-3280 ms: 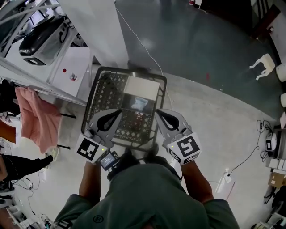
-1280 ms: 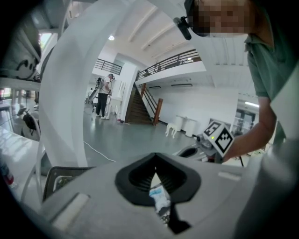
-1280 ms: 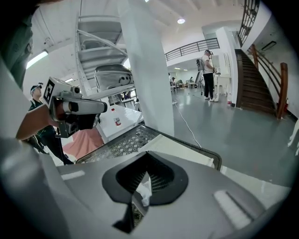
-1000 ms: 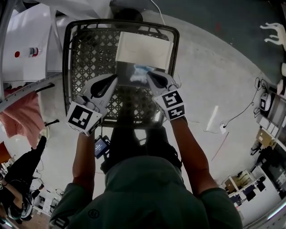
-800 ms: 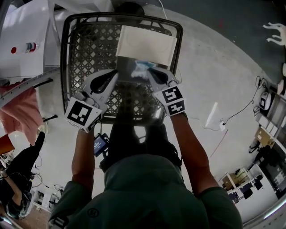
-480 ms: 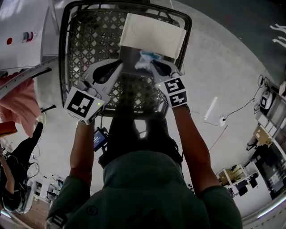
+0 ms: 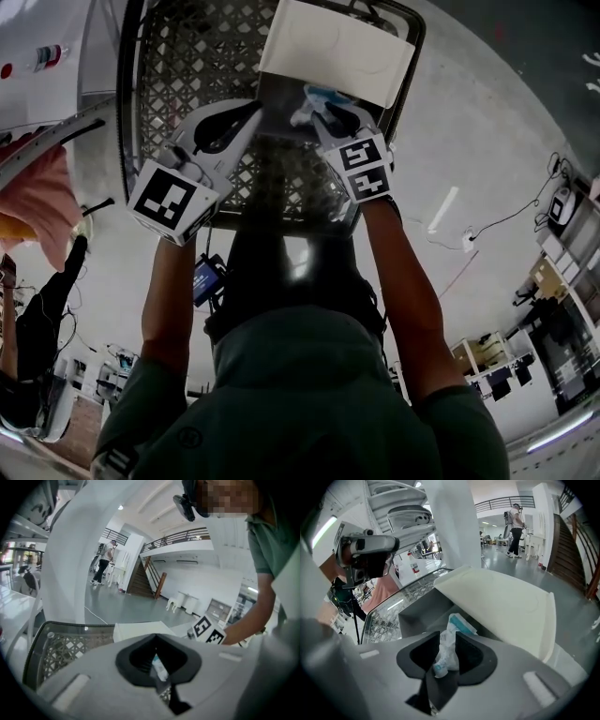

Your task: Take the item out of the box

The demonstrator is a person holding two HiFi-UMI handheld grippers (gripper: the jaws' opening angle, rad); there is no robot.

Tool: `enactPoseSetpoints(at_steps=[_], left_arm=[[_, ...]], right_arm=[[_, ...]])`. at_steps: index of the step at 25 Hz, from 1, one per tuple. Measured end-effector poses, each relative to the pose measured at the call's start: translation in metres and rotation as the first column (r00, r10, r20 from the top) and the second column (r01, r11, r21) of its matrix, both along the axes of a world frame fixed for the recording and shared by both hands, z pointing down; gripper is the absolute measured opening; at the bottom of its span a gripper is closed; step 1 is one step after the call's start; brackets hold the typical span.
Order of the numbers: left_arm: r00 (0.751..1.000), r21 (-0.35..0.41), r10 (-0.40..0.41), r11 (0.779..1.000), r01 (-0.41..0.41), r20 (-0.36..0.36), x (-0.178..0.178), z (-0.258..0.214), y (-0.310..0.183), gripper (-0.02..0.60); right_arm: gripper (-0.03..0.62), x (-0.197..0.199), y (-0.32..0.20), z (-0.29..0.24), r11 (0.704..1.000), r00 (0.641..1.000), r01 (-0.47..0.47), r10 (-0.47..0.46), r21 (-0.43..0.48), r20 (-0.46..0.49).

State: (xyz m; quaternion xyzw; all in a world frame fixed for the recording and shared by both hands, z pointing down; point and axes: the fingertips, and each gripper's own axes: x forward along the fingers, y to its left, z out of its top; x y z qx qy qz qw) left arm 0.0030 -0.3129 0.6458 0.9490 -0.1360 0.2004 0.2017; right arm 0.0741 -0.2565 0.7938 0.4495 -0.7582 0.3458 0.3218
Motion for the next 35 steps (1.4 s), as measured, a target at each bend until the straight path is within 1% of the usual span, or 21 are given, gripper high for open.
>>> enactPoseSetpoints(at_steps=[1,4,7,9,13,18,21,24,26,28,31,35], left_arm=[[1.000,-0.004,-0.003,1.000,0.003,0.002,0.000,0.002,0.000,0.002],[1.000,-0.019,-0.014,1.000,0.014,0.013,-0.002,0.007,-0.001,0.002],[1.000,-0.016,-0.005,1.000,0.005,-0.005,0.000,0.009,0.000,0.002],[1.000,-0.016,-0.004,1.000,0.004,-0.006,-0.001,0.012,0.000,0.002],[1.000,-0.023,-0.009,1.000,0.009,-0.001,-0.001,0.015,0.000,0.002],[1.000,-0.026,-0.017,1.000,0.017,0.016,0.001,0.014,-0.001,0.002],[1.000,-0.020,-0.022,1.000,0.022,0.013,0.002,0.009,-0.002,0.002],[1.000,-0.010,-0.018,1.000,0.018,-0.006,0.003,0.004,-0.001,0.002],[1.000,-0.007,-0.017,1.000,0.017,-0.012,0.003,-0.001,0.001,0.002],[1.000,-0.008,-0.023,1.000,0.023,-0.002,0.001,-0.005,0.001,0.002],[0.999,0.006,-0.035,0.999,0.035,0.003,-0.003,-0.012,-0.001,0.002],[0.999,0.041,-0.031,0.999,0.031,-0.017,-0.005,-0.030,-0.001,0.002]], right_arm=[[0.117,-0.001,-0.001,0.003,1.000,1.000,0.002,-0.002,-0.003,-0.004],[0.124,-0.004,-0.002,0.010,1.000,1.000,0.008,-0.008,-0.015,-0.012],[0.132,-0.006,-0.003,0.012,0.999,0.999,0.030,-0.031,-0.028,-0.012],[0.137,-0.007,-0.002,0.015,0.998,0.999,0.049,-0.050,-0.037,-0.016],[0.143,-0.010,-0.002,0.023,0.994,0.995,0.079,-0.083,-0.069,-0.055],[0.108,-0.012,-0.004,0.030,0.989,0.982,0.122,-0.133,-0.083,-0.134],[0.075,-0.012,-0.004,0.031,0.986,0.979,0.135,-0.148,-0.100,-0.138],[0.031,-0.010,-0.002,0.029,0.986,0.982,0.128,-0.141,-0.111,-0.124],[0.019,-0.008,0.001,0.026,0.986,0.985,0.117,-0.131,-0.115,-0.116],[0.015,-0.007,0.006,0.021,0.988,0.988,0.101,-0.113,-0.113,-0.105],[0.014,-0.006,0.008,0.011,0.994,0.993,0.074,-0.081,-0.076,-0.087],[0.014,-0.006,0.005,-0.016,0.999,0.998,0.040,-0.041,-0.023,-0.053]])
